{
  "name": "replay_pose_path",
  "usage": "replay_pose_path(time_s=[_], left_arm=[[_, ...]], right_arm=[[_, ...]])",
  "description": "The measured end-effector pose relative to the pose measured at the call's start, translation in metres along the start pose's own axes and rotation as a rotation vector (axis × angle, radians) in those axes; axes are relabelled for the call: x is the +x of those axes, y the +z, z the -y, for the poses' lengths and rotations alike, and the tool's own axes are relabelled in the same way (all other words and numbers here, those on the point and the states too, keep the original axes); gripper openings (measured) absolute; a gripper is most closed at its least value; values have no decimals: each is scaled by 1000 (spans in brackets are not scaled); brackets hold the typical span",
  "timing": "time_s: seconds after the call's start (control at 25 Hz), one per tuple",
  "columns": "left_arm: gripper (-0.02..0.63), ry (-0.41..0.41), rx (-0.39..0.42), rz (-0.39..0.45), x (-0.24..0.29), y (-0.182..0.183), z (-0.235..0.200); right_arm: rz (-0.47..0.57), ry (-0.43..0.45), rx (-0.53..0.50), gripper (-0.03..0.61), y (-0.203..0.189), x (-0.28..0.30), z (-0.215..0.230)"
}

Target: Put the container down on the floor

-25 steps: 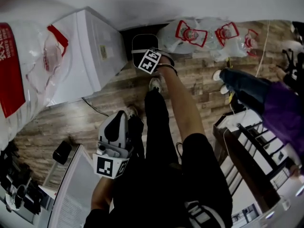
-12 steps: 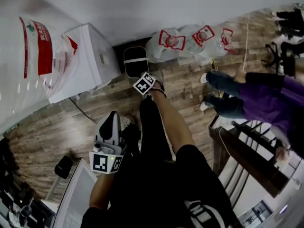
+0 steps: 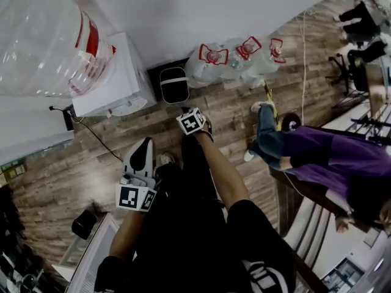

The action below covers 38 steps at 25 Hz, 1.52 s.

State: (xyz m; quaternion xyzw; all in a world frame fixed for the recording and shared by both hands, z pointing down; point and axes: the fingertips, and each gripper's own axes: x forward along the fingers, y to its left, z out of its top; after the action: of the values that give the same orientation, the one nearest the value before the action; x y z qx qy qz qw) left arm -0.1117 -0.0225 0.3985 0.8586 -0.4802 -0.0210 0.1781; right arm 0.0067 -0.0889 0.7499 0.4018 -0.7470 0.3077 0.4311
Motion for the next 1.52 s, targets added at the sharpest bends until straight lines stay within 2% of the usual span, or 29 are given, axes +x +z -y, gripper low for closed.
replay_pose_path(time_s=[0.28,0.52,0.84,1.04,1.32,1.52], left_arm=[[25,-24,7,-19,-37,6,14],[24,-19,13,-24,-52,19,22],[25,-30,49,6,-48,41,43],[25,14,43,36,-46,63,53],[25,21,71,65,-53,76,74],[25,1,89,82,-61,77,87]], right_arm=[[82,-17,150,32,-23,-77,-26],[221,-62,247,32,-7,-161,-30],[458,-136,301,32,27,-276,-18],[609,-185,295,33,40,-351,-21],[801,-204,309,34,30,-440,-44],[883,-210,294,34,18,-479,-67]])
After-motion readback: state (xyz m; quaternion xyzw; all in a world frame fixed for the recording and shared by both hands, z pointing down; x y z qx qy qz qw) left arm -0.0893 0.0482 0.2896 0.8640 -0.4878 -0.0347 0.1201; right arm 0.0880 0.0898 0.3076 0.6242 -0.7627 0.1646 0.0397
